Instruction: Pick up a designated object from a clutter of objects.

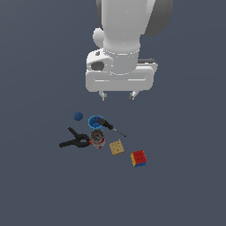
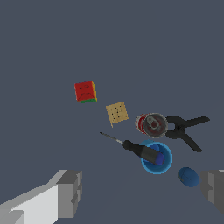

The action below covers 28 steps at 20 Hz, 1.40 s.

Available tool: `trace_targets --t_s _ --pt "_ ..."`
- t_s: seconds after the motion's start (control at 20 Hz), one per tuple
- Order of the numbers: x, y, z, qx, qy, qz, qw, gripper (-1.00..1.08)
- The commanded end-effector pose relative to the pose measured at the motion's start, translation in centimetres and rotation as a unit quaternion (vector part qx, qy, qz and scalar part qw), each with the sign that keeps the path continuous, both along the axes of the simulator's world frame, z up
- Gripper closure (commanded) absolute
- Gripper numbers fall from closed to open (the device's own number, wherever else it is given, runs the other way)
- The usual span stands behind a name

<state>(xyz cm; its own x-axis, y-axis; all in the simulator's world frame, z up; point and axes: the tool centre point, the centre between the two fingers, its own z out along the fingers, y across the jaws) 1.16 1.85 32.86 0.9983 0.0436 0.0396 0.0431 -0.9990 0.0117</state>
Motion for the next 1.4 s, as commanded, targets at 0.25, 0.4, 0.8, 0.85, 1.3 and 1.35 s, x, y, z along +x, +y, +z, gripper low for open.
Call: trace_targets --t_s 0.25,0.4,0.8,0.85,1.3,1.35 --pt "0.1 1.0 -0.4 0.006 0.006 0.001 1.0000 -0.92" --pt "0.1 1.8 -0.6 0.011 0.011 0.000 0.9999 -0.92" --pt "0.3 1.9 -1.1 0.012 0.011 0.003 0.9999 -0.92" --pt "0.5 1.9 -1.4 0.011 0.011 0.004 0.9999 -0.92" --pt "2.5 1.5 -6.4 0.008 0.013 0.033 0.9993 -0.92" --pt "2.8 1.4 -7.3 0.007 0.014 0.038 0.9992 -0.92"
